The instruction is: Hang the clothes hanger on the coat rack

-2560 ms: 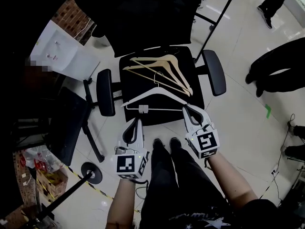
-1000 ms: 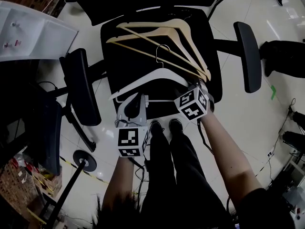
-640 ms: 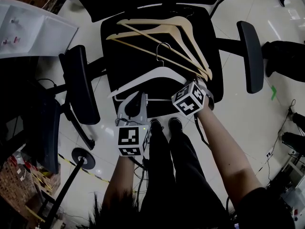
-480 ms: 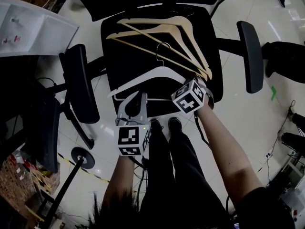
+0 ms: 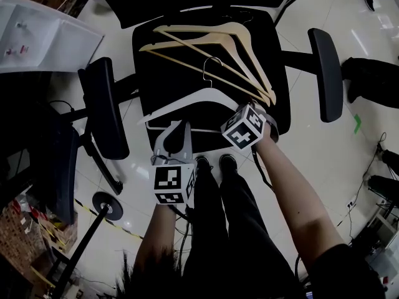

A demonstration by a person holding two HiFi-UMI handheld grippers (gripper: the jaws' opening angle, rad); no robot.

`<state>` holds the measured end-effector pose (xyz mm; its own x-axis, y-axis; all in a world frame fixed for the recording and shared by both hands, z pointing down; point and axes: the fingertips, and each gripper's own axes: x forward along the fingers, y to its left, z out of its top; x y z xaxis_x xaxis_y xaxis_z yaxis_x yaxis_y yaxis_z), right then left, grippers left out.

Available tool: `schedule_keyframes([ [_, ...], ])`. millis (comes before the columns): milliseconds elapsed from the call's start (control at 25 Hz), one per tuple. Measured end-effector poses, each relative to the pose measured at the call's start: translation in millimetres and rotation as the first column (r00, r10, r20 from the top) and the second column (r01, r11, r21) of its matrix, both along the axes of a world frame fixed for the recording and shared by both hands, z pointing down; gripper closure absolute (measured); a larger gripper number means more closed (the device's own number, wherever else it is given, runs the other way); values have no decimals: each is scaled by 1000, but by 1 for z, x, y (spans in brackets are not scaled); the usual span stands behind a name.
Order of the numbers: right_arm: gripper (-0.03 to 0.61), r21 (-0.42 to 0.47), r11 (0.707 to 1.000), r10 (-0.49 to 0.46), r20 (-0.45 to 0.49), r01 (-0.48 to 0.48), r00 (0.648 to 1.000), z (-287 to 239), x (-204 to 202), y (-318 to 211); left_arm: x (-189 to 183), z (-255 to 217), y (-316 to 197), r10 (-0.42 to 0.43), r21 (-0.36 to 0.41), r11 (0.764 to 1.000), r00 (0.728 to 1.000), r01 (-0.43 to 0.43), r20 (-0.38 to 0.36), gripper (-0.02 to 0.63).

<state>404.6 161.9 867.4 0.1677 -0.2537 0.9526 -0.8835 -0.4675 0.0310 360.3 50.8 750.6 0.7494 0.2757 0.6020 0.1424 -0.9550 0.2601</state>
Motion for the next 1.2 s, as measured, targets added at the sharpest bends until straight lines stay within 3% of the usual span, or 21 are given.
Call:
schedule_keyframes([
  [480, 471, 59, 998, 27, -70, -22, 997, -26, -3, -3, -8, -18, -1, -30, 20, 999, 999, 30, -31, 609],
  [840, 477, 62, 998, -2, -118, 10, 993, -57, -12, 12, -3, -82, 11, -67, -3, 998, 986, 67, -152, 609],
  [1200, 483, 166, 983, -46, -176, 76, 983, -125, -27, 27, -22, -135, 15, -115, 14, 993, 971, 120, -211, 609],
])
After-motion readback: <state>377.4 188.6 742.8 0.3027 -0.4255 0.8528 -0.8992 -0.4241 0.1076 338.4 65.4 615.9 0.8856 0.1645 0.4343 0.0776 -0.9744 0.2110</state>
